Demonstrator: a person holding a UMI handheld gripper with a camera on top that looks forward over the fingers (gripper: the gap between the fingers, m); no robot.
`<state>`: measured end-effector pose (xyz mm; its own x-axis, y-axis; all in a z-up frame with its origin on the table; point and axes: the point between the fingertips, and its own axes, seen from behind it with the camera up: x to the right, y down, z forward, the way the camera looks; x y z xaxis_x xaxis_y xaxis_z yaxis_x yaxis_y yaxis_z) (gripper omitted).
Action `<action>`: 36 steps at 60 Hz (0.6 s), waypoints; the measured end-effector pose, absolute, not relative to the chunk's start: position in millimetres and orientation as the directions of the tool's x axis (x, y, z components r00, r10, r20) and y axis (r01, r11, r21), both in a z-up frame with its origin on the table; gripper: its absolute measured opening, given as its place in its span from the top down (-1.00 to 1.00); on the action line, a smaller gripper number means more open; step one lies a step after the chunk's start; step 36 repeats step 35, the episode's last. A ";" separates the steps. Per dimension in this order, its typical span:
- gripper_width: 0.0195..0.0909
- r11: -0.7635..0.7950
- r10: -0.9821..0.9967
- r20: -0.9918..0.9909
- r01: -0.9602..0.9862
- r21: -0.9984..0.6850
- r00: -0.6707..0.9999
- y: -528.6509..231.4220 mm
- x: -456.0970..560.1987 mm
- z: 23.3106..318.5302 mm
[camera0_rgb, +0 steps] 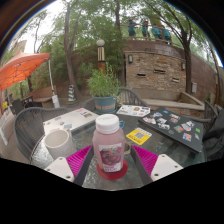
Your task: Pour water
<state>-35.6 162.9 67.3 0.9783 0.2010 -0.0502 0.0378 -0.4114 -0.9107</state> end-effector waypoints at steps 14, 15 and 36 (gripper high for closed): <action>-0.78 -0.458 0.184 0.031 0.113 -0.882 0.982 81.5 -24.2 119.6; -0.78 -0.460 0.182 0.035 0.117 -0.880 0.983 74.5 -24.7 124.8; -0.79 -0.450 0.086 0.087 0.116 -0.885 0.992 -66.3 -48.5 233.2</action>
